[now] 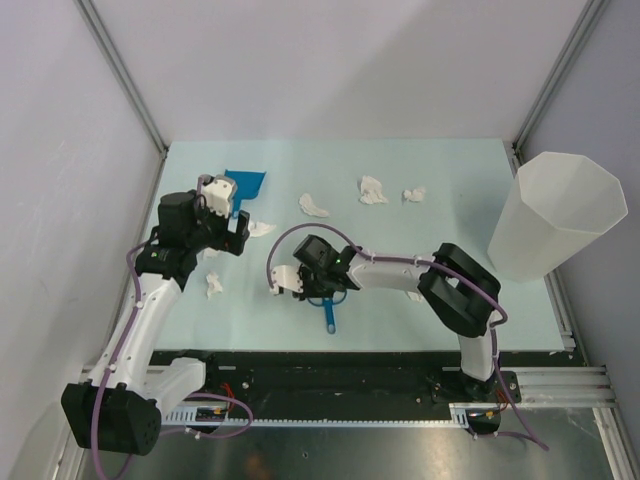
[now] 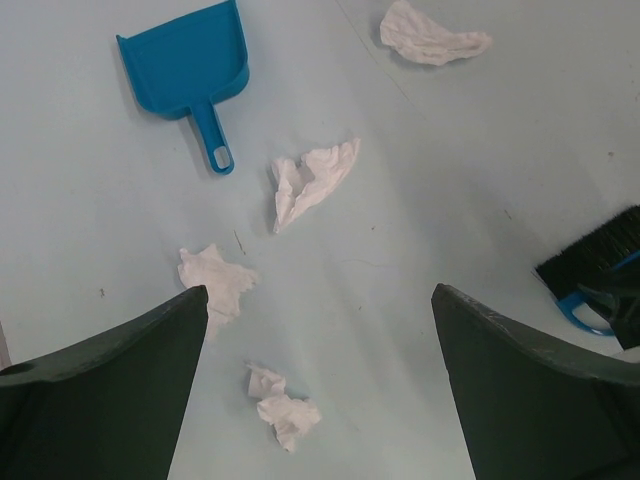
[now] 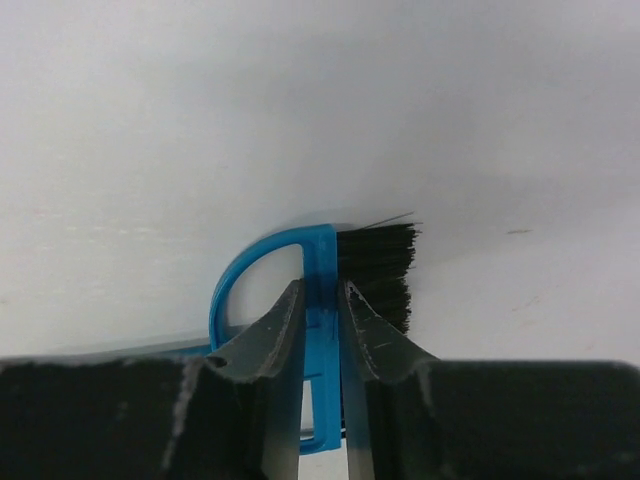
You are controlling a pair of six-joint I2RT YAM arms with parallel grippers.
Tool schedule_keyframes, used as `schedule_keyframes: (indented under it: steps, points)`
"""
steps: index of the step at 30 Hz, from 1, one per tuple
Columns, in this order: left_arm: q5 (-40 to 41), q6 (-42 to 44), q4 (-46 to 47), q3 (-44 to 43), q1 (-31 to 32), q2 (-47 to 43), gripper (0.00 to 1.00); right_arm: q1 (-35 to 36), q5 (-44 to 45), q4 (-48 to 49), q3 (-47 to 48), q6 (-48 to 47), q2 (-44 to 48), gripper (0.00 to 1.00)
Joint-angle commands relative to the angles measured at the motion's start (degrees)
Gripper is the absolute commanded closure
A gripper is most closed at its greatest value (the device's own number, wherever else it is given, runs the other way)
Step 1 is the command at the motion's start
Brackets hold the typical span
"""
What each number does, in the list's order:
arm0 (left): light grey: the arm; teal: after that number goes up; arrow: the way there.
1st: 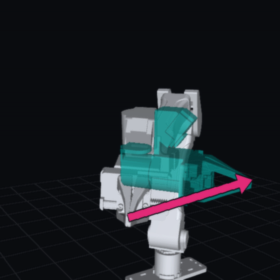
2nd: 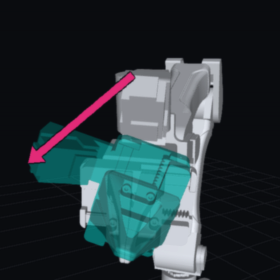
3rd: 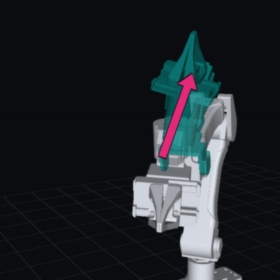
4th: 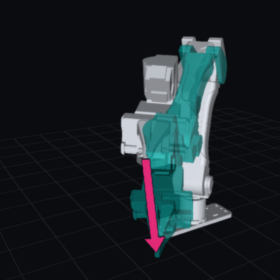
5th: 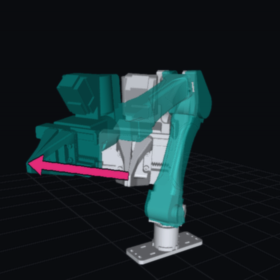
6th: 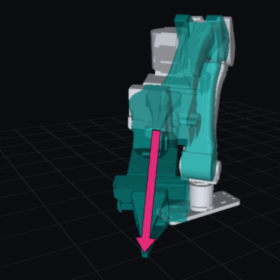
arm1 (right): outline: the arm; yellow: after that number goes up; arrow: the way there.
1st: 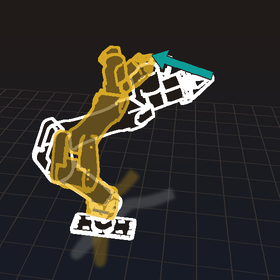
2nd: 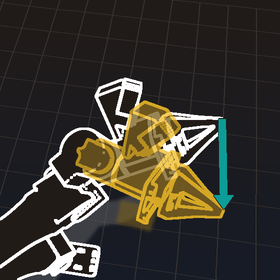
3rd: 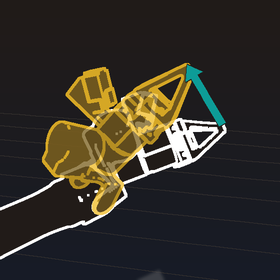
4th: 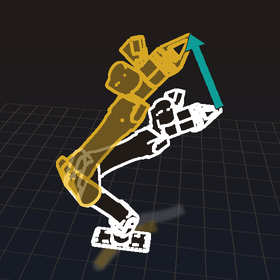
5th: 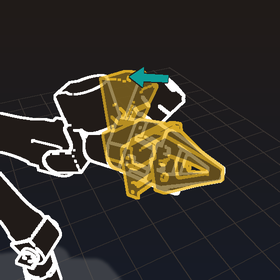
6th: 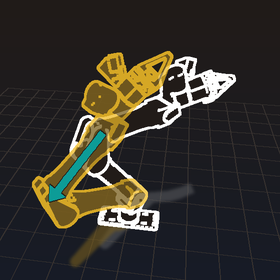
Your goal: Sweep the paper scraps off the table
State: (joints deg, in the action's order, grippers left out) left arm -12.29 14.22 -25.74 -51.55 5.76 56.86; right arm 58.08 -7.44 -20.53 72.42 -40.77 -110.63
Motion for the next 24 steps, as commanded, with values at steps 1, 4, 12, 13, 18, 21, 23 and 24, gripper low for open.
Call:
schedule_keyframes:
  steps: [1, 4, 12, 13, 18, 21, 23, 24]
  points:
    - [-1.7, 0.9, -0.1, -0.4, -0.3, -1.0, 0.02, -2.3, -3.1, 2.2, 3.7, -13.1, -3.7, 0.81]
    - [-1.2, 1.1, -0.1, -0.3, -0.3, -1.2, 0.02, -1.8, -4.2, 1.8, 8.5, -16.8, -5.8, 0.81]
    - [-2.3, 2.3, -0.4, 0.2, -0.3, -0.3, 0.02, -0.3, -0.3, 3.8, 13.6, -8.1, -5.5, 0.43]
    - [-3.1, 2.5, -0.5, 0.2, -0.3, 0.0, 0.02, -0.3, -1.2, 3.9, 13.6, -4.7, -3.9, 0.41]
    - [-12.0, 6.8, -0.6, 0.0, 0.0, 2.6, 0.07, -1.7, -6.8, 3.5, 9.8, 7.8, 8.0, 0.00]
    - [-19.4, 14.0, -0.9, 0.1, 1.1, 3.5, 0.08, -5.0, -13.6, 3.6, 5.5, 15.4, 15.3, 0.00]
    - [-20.8, 17.3, -0.9, -0.3, 2.5, 4.4, 0.12, -7.3, -17.2, 4.0, 1.1, 21.2, 18.6, 0.00]
    - [-20.8, 20.4, -1.1, -0.5, 5.3, 5.2, 0.14, -9.6, -18.2, 3.8, -0.3, 22.7, 19.9, 0.00]
